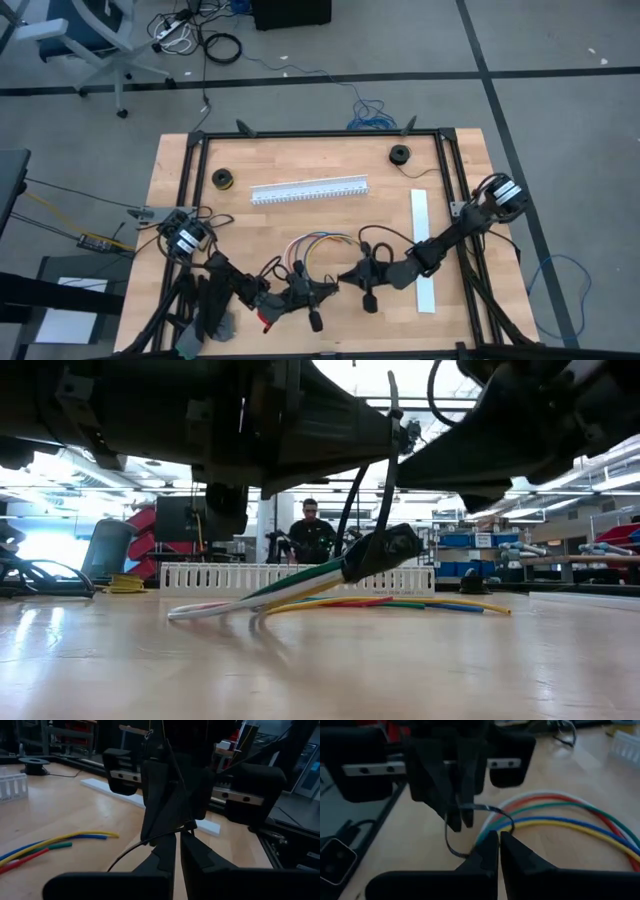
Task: Ziptie cables
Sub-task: Insert zip tie on the cable wire
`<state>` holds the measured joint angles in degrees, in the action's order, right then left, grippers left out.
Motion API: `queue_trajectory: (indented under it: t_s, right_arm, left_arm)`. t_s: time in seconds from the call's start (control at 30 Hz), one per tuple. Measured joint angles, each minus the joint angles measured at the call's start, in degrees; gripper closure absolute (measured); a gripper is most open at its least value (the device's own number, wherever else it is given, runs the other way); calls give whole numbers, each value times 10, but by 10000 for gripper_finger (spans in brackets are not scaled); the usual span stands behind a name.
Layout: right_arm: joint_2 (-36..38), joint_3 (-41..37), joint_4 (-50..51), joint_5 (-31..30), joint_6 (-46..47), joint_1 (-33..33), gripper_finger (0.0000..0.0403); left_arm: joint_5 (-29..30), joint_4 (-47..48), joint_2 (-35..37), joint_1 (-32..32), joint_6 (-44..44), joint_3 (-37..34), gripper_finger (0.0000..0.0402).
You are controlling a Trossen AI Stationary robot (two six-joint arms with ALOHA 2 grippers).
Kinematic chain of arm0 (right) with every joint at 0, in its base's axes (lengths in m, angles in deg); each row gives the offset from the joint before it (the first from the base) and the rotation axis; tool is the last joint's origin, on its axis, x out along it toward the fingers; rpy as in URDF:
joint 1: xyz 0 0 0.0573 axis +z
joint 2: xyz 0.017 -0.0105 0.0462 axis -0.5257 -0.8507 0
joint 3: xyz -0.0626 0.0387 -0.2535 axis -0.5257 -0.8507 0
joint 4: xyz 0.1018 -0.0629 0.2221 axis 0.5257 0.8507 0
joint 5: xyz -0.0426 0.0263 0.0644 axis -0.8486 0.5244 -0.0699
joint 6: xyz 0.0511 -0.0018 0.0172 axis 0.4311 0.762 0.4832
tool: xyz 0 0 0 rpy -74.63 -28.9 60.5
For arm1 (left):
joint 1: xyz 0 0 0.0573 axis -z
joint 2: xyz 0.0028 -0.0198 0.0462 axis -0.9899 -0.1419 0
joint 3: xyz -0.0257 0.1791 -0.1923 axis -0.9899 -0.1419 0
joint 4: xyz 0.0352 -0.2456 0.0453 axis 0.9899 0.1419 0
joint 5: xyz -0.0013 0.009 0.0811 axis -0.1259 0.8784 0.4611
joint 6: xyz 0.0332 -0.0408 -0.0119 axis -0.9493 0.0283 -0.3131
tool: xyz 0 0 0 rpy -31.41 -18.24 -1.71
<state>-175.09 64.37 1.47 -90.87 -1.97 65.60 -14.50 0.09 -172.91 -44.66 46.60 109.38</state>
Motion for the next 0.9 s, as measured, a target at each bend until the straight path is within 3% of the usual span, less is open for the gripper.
queue_trajectory:
  t_s: [0.3, 0.47, 0.9]
  right_arm:
    - [-7, -7, -45, 8, -18, 0, 387]
    - [-8, -14, -105, 67, -31, -10, 378]
    - [-8, -15, -121, 193, -15, -65, 339]
  left_arm:
    - [45, 16, 0, 21, 4, -8, 402]
    - [44, 15, 0, 22, 25, -14, 402]
    - [29, 15, 0, 13, 29, -14, 402]
